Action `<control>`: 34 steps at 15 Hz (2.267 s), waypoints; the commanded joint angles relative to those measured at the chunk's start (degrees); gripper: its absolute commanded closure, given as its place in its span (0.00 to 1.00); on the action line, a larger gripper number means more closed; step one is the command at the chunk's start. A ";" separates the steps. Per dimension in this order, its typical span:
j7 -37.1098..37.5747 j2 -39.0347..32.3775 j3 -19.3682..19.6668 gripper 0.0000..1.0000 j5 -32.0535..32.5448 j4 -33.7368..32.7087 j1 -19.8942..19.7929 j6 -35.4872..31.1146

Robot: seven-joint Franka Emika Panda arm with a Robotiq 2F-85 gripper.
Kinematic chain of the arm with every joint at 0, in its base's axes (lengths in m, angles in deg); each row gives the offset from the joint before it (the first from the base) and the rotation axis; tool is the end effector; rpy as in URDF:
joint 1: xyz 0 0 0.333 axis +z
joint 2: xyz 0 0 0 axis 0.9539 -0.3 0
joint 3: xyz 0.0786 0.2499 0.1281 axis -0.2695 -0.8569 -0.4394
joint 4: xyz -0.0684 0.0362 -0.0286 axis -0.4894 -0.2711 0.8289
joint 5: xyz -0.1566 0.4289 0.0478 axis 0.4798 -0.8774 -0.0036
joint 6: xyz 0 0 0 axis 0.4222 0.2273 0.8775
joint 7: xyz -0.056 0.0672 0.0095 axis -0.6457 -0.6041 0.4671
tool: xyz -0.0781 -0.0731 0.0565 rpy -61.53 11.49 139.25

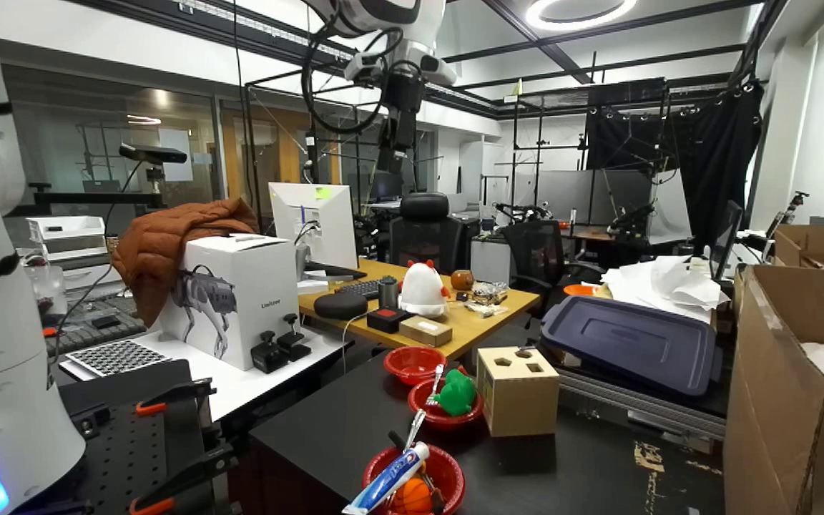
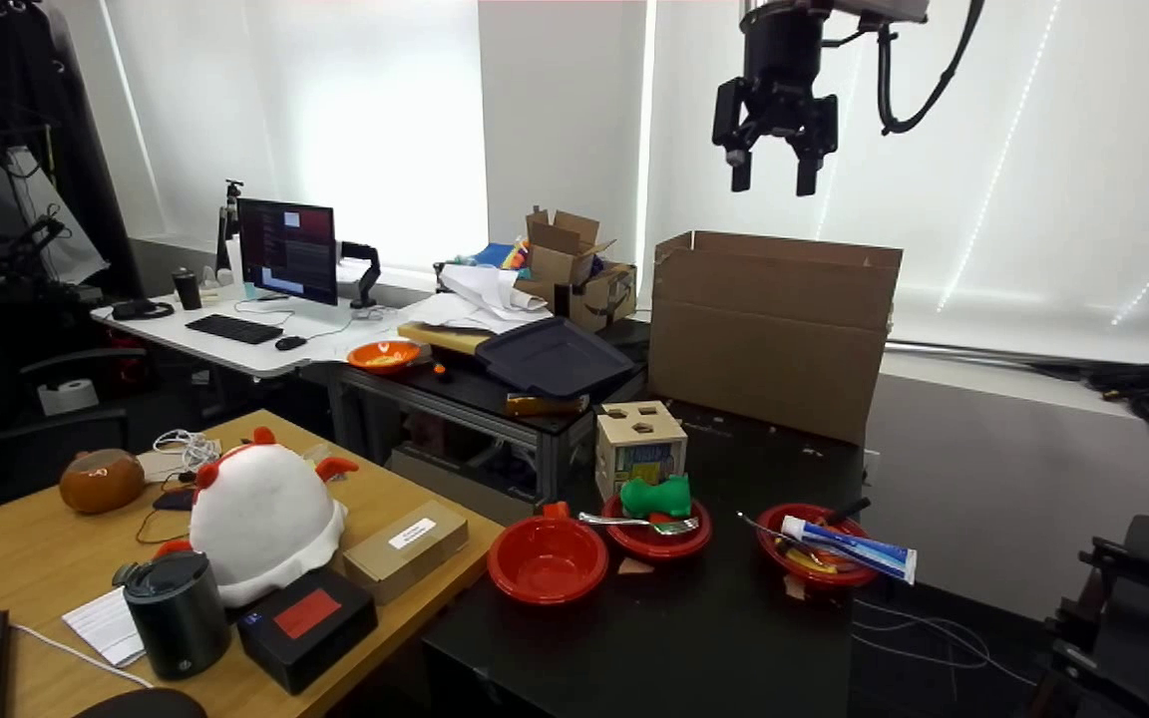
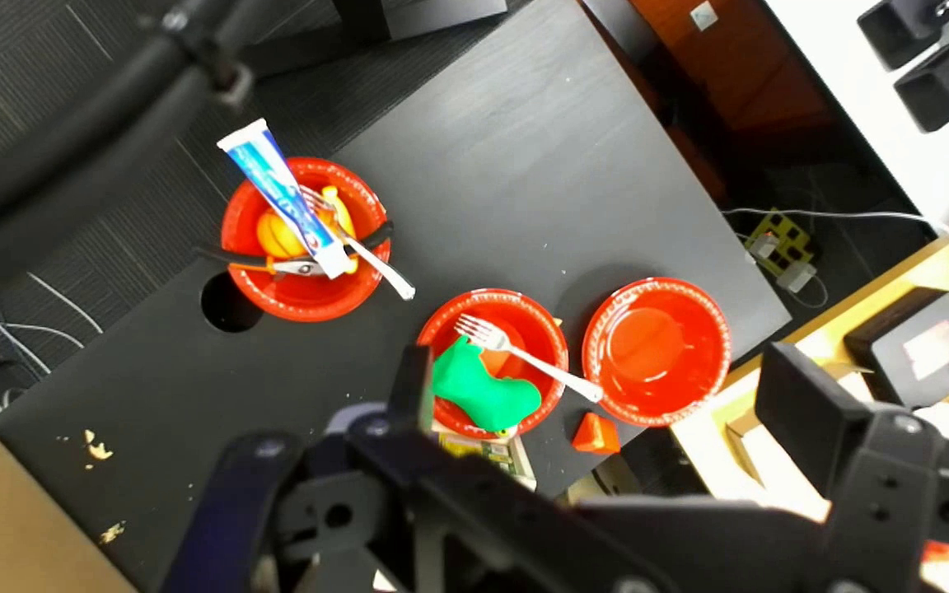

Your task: Move the empty red bowl forwards, place the green plush toy inside the bowl

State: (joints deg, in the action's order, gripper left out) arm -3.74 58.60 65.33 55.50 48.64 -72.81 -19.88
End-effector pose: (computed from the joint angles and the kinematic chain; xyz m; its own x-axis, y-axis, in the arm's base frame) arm 0.6362 0.0322 0.4444 0.9490 -0.2650 -0.1707 -0.2812 -0.9564 -0.0788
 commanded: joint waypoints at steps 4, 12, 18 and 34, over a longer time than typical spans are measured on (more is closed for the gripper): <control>1.30 -14.57 2.43 0.00 0.50 -13.99 0.24 -0.26; -2.21 -27.60 2.66 0.00 2.36 -20.19 1.18 1.05; -5.69 -36.93 1.56 0.00 3.72 -25.55 3.19 3.03; -6.83 -64.47 -0.57 0.00 2.82 -56.48 6.97 4.09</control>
State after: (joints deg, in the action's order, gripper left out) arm -8.62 -2.69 65.48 57.73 -1.42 -66.70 -19.49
